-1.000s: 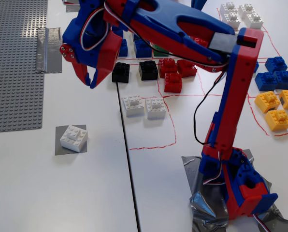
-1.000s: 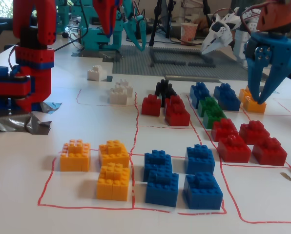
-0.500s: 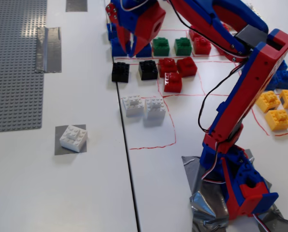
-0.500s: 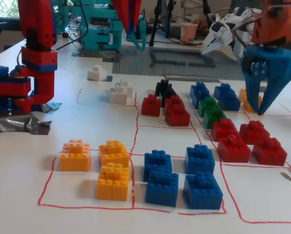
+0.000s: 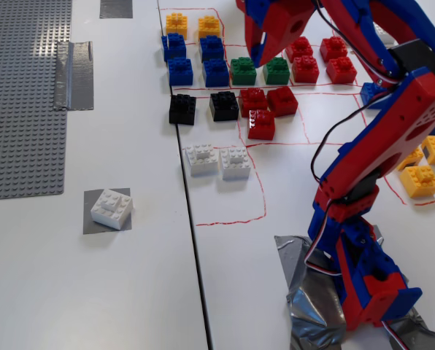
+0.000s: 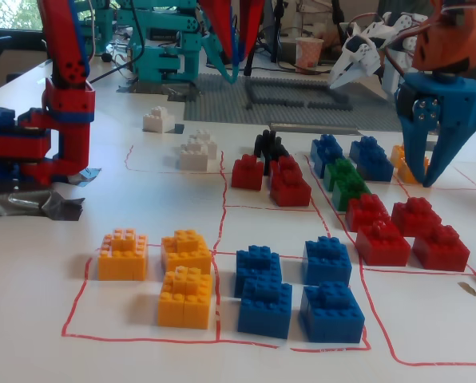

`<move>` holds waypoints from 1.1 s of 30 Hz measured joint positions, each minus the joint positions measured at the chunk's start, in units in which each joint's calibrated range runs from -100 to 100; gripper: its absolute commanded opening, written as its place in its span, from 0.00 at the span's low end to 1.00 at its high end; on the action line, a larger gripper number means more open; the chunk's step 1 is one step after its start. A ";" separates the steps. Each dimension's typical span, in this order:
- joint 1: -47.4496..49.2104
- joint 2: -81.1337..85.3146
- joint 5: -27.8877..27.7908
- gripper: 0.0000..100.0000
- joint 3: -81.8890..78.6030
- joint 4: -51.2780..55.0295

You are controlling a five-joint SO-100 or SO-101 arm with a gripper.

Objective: Grab the block and put it in the grey marker

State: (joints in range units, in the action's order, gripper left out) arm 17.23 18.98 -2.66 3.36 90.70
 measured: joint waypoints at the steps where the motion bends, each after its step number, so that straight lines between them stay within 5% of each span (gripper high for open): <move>1: -0.95 0.58 0.00 0.00 -1.00 -0.24; 22: -19.54 3.25 -1.47 0.00 -21.16 -15.13; 33: -19.83 -2.34 -1.12 0.00 -21.16 -17.23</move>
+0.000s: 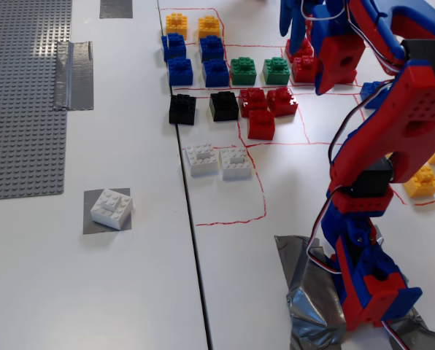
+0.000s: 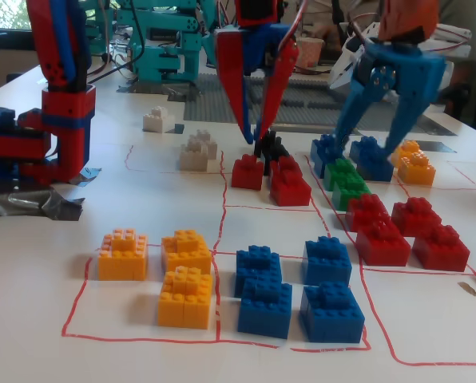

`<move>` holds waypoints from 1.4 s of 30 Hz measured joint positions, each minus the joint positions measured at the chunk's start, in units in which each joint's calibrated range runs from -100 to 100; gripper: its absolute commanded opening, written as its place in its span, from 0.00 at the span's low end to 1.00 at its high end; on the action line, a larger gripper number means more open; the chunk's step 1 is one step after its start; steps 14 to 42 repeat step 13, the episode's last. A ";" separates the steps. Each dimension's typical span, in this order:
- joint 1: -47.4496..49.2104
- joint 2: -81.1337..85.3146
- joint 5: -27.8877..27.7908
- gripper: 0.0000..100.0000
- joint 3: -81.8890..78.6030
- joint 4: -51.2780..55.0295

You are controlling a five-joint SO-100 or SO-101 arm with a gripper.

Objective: Grab the block and put it in the grey marker

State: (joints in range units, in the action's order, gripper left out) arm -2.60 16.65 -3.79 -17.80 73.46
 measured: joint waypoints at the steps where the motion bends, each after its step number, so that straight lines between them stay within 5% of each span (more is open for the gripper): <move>1: 0.00 -0.42 0.15 0.00 0.64 0.00; 42: 0.07 -1.00 0.49 0.00 2.36 0.00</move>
